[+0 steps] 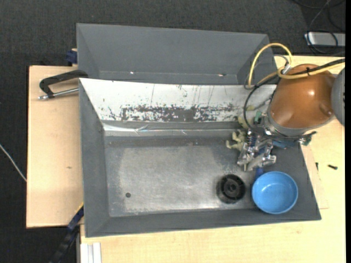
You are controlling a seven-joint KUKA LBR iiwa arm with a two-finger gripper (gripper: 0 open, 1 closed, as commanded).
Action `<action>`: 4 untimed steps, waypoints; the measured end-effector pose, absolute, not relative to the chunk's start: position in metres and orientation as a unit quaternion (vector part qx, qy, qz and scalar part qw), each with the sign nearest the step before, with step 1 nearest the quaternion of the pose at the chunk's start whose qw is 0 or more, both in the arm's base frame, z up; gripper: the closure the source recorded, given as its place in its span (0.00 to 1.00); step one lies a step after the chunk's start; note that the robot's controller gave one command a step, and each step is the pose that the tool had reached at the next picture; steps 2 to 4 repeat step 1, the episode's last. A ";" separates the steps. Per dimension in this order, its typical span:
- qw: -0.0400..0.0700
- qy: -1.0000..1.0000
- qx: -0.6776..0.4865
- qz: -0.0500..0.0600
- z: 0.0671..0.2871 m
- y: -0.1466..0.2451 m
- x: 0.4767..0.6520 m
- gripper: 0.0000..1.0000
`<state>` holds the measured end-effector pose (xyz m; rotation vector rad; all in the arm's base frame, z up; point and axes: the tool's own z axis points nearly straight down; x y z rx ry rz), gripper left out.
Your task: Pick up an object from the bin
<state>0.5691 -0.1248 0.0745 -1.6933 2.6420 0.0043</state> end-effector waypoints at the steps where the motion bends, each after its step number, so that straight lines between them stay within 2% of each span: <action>1: 0.007 0.842 -0.539 -0.003 0.183 -0.122 0.573 1.00; 4: 0.007 0.842 -0.539 -0.003 0.183 -0.122 0.573 1.00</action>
Offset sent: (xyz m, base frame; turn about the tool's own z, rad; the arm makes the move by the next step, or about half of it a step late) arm 0.0000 0.0000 0.1032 0.0000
